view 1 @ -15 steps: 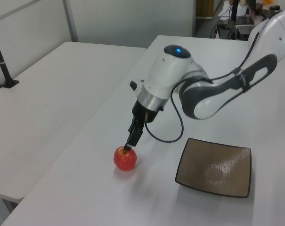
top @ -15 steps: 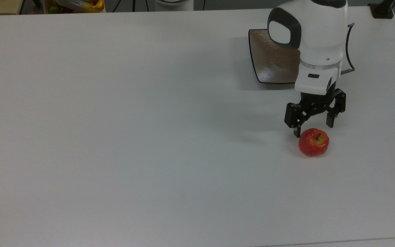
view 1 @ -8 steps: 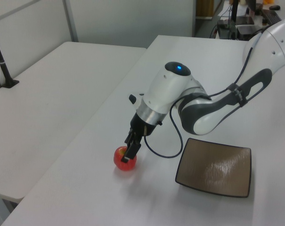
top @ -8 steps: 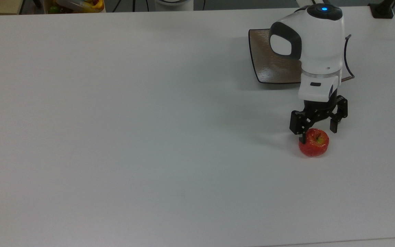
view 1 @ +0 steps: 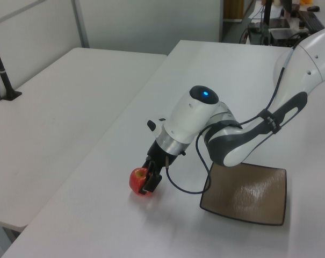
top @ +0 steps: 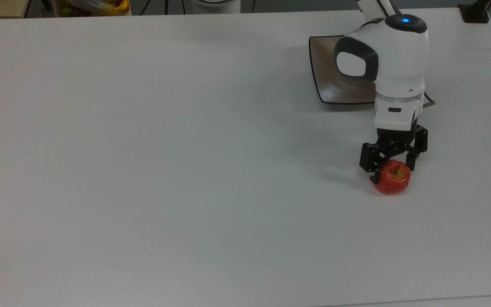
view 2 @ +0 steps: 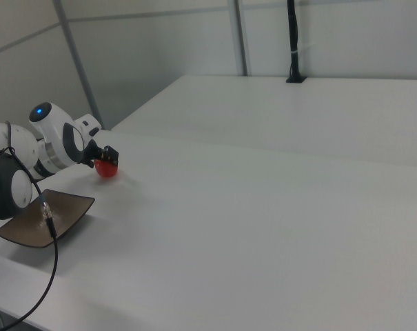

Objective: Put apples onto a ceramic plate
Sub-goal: 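Close the gripper around the red apple, then lift the held apple and carry it over the brown plate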

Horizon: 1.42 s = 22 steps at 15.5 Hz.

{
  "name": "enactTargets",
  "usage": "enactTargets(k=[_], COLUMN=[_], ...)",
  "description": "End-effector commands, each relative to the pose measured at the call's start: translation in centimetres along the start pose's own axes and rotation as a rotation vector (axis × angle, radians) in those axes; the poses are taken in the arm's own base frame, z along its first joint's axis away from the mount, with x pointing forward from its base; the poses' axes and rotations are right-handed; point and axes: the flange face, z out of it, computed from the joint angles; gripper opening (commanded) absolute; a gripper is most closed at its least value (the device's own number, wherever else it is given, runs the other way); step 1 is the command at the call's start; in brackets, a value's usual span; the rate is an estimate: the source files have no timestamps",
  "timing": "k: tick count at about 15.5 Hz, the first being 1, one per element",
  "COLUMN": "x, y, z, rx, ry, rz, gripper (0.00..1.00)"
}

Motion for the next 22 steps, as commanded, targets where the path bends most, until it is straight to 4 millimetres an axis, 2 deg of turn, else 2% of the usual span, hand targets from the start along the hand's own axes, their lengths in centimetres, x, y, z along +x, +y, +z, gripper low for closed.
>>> enactTargets(k=[1, 4, 6, 8, 10, 13, 15, 18, 19, 22], x=[0.0, 0.0, -0.1, 0.1, 0.8, 2.4, 2.7, 3.7, 4.0, 3.8], y=[-0.5, -0.4, -0.1, 0.0, 0.5, 1.5, 2.9, 4.2, 5.3, 6.8], z=[0.8, 0.8, 0.9, 0.3, -1.3, -5.6, -7.6, -11.9, -14.7, -20.4], rx=[-0.018, -0.022, -0.024, -0.024, -0.027, -0.02, -0.03, -0.062, -0.079, -0.081], ry=[0.041, 0.042, 0.037, 0.041, 0.048, 0.075, 0.078, 0.049, 0.03, 0.005], rz=[0.007, 0.0, 0.003, 0.006, 0.013, 0.043, 0.062, 0.084, 0.112, 0.16], gripper=[0.84, 0.58, 0.47, 0.47, 0.47, 0.47, 0.48, 0.47, 0.47, 0.47])
